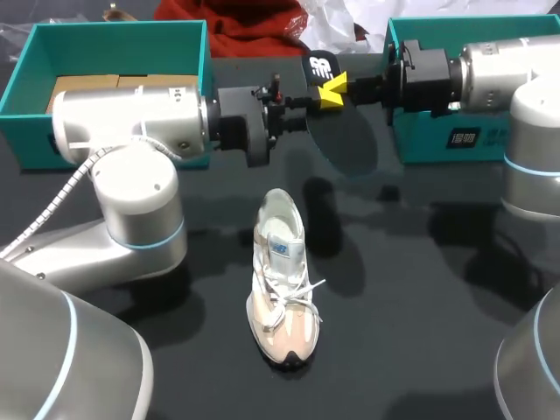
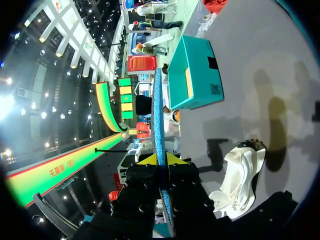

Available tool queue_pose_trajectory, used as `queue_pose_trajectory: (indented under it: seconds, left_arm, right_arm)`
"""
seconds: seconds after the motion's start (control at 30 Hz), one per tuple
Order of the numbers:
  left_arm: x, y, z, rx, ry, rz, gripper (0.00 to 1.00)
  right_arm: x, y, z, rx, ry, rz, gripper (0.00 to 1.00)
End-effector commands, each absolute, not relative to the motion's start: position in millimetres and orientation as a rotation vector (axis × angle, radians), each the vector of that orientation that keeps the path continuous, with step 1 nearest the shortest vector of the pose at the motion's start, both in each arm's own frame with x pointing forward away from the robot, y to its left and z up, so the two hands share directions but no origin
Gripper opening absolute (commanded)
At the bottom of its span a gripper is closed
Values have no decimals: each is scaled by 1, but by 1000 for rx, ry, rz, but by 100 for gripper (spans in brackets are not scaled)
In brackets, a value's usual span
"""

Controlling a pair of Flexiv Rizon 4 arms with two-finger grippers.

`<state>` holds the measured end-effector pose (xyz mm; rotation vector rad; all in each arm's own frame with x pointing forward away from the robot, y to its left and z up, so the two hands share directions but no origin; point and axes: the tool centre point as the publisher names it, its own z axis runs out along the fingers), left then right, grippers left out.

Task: Take the shoe out of the shoebox, open the shoe tongue, remove and reinsert the insole, then place the shoe into the shoebox

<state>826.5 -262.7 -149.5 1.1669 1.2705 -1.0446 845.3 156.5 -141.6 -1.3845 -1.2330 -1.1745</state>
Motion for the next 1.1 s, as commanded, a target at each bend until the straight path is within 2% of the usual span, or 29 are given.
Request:
queue_pose_trajectory:
  seconds: [0.03,0.1,0.2,0.47,0.5,0.53,0.57,1.1]
  left_arm:
    - [829,-267,-149,1171,1275,-1042,22]
    - [829,-268,-149,1172,1275,-1042,18]
    - [829,-269,-149,1174,1277,-1042,0]
    - [826,-269,-149,1182,1274,-1042,0]
    - [825,-268,-149,1182,1274,-1042,0]
    - [825,-266,-148,1183,1274,-1042,0]
    - [823,-263,-147,1183,1274,-1042,0]
    - [804,-197,-150,1151,1373,-1084,0]
  right_arm:
    - [846,159,-142,-1386,-1232,-1174,0]
    - [846,159,-142,-1386,-1230,-1174,0]
    - [846,158,-143,-1387,-1225,-1173,0]
    - [846,158,-144,-1386,-1215,-1178,0]
    - [845,157,-144,-1385,-1213,-1181,16]
    - [845,157,-144,-1383,-1210,-1183,78]
    - [844,156,-144,-1377,-1207,-1183,100]
    - [820,126,-142,-1288,-1279,-1164,100]
